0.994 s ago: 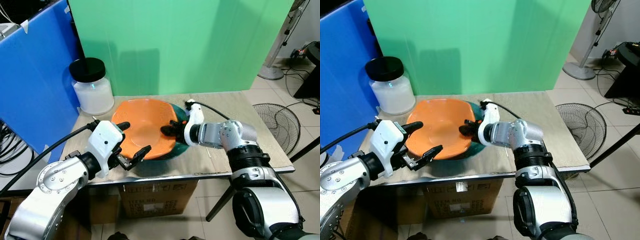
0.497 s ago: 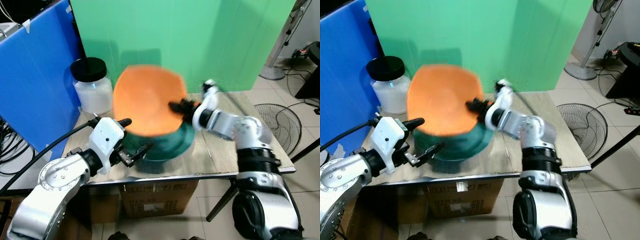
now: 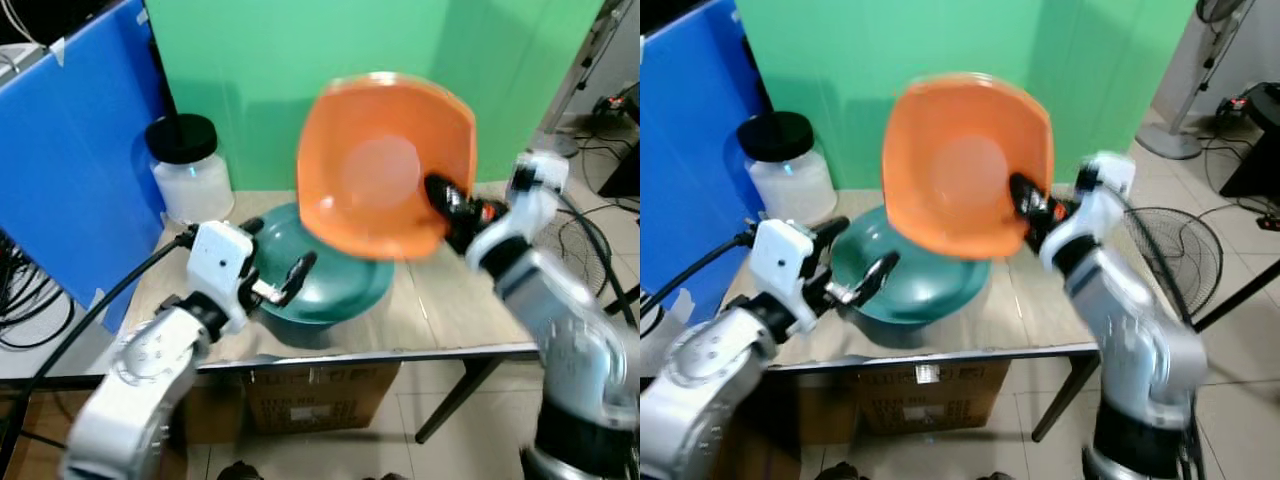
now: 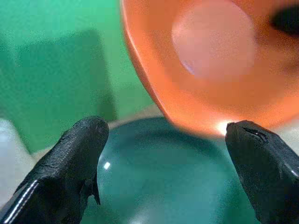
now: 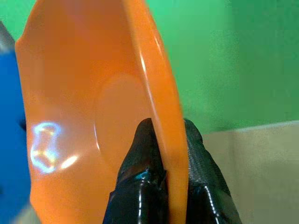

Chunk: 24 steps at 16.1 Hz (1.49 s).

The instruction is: Setting the table

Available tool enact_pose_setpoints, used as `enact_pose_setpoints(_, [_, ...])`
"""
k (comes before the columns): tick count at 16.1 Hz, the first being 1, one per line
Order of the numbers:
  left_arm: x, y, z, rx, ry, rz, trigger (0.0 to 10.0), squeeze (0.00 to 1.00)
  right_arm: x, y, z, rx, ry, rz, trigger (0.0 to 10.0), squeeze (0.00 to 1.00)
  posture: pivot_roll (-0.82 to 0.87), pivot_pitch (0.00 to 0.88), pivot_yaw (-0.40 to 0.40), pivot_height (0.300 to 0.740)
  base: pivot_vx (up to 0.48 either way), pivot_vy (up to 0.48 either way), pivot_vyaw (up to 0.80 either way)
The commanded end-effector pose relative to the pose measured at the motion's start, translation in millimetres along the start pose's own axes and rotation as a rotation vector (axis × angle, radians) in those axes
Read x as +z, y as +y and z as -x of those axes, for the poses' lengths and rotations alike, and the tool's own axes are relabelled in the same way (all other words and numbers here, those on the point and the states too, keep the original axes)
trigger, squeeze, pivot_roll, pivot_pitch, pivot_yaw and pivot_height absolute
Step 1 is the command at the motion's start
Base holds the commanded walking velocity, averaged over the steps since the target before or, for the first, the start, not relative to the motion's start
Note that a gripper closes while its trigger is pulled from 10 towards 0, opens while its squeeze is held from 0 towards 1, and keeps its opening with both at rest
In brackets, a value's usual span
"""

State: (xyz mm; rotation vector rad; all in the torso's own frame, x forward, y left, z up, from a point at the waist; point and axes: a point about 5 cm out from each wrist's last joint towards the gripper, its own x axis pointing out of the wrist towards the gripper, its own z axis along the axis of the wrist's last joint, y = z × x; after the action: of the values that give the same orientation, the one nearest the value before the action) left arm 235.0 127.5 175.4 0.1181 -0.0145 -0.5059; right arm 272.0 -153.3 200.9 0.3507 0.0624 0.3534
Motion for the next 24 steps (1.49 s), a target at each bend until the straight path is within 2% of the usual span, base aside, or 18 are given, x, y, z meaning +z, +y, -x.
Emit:
enact_pose_setpoints(1, [2,0.5,-2.6,0.069,-0.016,0.002,10.0,0.0,7,10.9,9.0,0.012,-0.079,0.089,10.0,0.0,0.15,0.0,-0.017,0.74,0.0,0.0,0.0])
enact_pose_setpoints(2, [2,0.2,-3.2,0.08,-0.018,0.008,10.0,0.0,6,11.9,11.1,0.008,-0.08,0.094,10.0,0.0,0.15,0.0,-0.017,0.74,0.0,0.0,0.0])
enact_pose_setpoints(3, [0,-0.6,-3.9,0.091,-0.013,-0.012,10.0,0.0,-1,13.7,19.3,-0.026,-0.075,0.162,10.0,0.0,0.14,0.0,-0.006,0.74,0.0,0.0,-0.8])
enact_pose_setpoints(5, [-1,2.6,-5.0,0.135,-0.021,-0.015,10.0,0.0,-3,13.7,25.5,-0.061,-0.09,0.175,10.0,0.0,0.14,0.0,0.002,0.74,0.0,0.0,-0.8])
enact_pose_setpoints(7, [-1,11.2,-6.5,0.206,-0.033,-0.034,10.0,0.0,0,4.2,29.5,-0.16,-0.126,0.203,10.0,0.0,0.13,0.0,0.006,0.74,0.0,0.0,-0.8])
enact_pose_setpoints(9, [1,11.8,-9.0,0.21,-0.043,-0.059,10.0,0.0,0,-2.9,31.0,-0.2,-0.123,0.243,10.0,0.0,0.13,0.0,-0.003,0.74,0.0,0.0,-0.8])
enact_pose_setpoints(13, [2,13.5,-12.6,0.224,-0.059,-0.047,10.0,0.0,-6,8.7,27.3,-0.144,-0.11,0.25,10.0,0.0,0.12,0.0,0.008,0.74,0.0,0.0,-0.8])
enact_pose_setpoints(19, [-1,24.5,-8.6,0.28,-0.041,-0.055,10.0,0.0,-8,9.5,20.4,-0.12,-0.092,0.248,10.0,0.0,0.14,0.0,-0.015,0.74,0.0,0.0,-0.8])
enact_pose_setpoints(24, [-1,23.9,-9.3,0.272,-0.044,-0.051,10.0,0.0,-11,12.7,17.3,-0.102,-0.079,0.28,10.0,0.0,0.14,0.0,-0.017,0.74,0.0,0.0,-0.8])
